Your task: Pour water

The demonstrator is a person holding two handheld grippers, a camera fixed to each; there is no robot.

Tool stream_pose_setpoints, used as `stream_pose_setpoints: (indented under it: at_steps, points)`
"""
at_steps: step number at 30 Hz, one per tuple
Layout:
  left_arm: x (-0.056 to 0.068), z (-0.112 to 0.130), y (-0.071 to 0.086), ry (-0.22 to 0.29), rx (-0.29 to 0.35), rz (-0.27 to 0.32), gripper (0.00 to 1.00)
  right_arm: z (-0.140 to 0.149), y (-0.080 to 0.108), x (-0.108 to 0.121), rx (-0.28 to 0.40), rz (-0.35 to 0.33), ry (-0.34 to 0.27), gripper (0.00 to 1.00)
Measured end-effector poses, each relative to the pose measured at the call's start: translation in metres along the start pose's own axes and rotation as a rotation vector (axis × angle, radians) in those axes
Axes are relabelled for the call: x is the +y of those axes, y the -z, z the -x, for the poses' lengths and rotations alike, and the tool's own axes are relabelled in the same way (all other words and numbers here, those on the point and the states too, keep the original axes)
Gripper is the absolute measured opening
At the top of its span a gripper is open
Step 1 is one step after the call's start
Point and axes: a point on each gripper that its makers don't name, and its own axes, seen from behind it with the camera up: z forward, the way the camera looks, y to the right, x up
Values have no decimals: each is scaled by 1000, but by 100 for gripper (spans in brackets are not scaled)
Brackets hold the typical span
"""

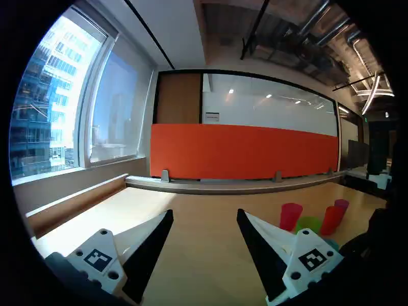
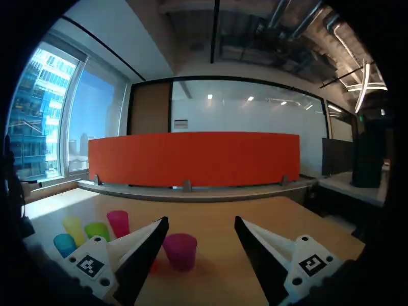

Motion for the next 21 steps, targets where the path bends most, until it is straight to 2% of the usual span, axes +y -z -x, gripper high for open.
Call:
stream_pose_setpoints:
  at_steps: [8, 14, 21]
  points:
    - [15, -49, -12, -5, 6, 42, 92, -36, -6, -7, -7, -24, 38, 100]
    - [31, -81, -16, -10, 13, 105, 93, -62, -5, -12, -5, -40, 41, 100]
    - [39, -90, -17, -11, 5, 151, 92, -68, -4, -19, -19, -76, 40, 100]
